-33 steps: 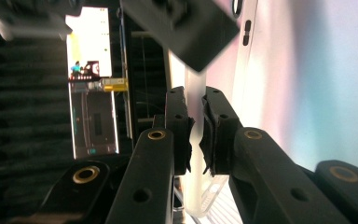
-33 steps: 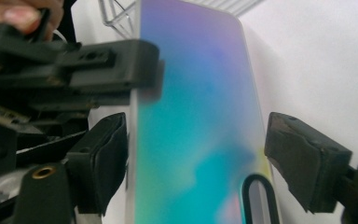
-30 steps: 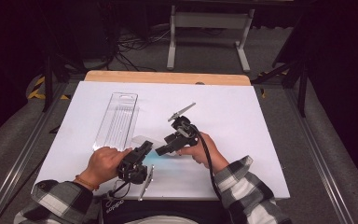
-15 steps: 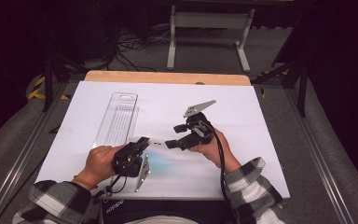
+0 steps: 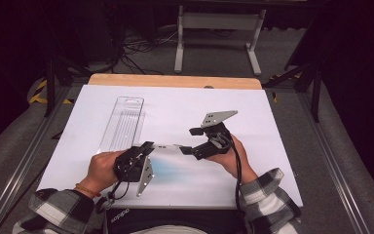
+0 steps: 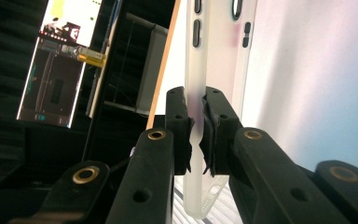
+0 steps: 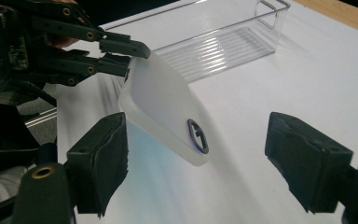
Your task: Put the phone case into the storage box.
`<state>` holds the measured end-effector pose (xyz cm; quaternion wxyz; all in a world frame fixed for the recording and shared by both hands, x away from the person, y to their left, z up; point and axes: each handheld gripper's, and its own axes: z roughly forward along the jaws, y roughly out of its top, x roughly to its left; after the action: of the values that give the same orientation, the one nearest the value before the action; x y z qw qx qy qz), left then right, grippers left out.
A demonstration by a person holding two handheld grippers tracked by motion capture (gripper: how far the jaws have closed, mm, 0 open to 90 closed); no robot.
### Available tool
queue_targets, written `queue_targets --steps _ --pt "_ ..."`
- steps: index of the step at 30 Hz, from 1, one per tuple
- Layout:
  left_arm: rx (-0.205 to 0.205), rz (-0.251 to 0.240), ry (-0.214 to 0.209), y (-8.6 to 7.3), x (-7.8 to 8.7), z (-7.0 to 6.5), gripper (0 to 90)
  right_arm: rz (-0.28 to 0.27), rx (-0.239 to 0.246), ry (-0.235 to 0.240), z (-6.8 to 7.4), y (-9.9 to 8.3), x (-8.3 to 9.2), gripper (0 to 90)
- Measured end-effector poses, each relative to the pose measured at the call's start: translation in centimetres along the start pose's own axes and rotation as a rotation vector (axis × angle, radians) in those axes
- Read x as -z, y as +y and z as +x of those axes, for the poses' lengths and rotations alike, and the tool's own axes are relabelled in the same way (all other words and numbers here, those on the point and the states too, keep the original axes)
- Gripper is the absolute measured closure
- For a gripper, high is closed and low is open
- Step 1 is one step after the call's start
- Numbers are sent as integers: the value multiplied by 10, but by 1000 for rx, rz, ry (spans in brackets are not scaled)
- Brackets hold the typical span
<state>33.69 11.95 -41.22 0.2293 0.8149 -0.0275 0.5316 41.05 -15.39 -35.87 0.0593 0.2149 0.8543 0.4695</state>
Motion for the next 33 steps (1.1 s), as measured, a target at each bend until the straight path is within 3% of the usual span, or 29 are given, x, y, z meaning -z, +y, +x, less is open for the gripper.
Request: queue_targets --steps 4,10,16,26,30,32,33 --pt "32 -15 -9 -2 0 3 824 -21 21 -9 3 -2 4 212" --pt "143 -32 -23 -10 1 12 824 -18 45 -39 6 -6 6 214" --pt "217 -62 -42 -15 0 18 824 -27 70 -72 7 -8 6 213" --pt "303 -93 -66 -22 0 25 824 -65 95 -97 8 -9 6 224" --pt "351 -103 -79 -26 0 28 824 -64 108 -108 10 -10 4 226" --pt "395 -116 -85 -29 1 30 824 -55 114 -113 10 -11 2 227" --pt "395 -116 -85 -29 1 30 824 -55 114 -113 10 -11 2 227"
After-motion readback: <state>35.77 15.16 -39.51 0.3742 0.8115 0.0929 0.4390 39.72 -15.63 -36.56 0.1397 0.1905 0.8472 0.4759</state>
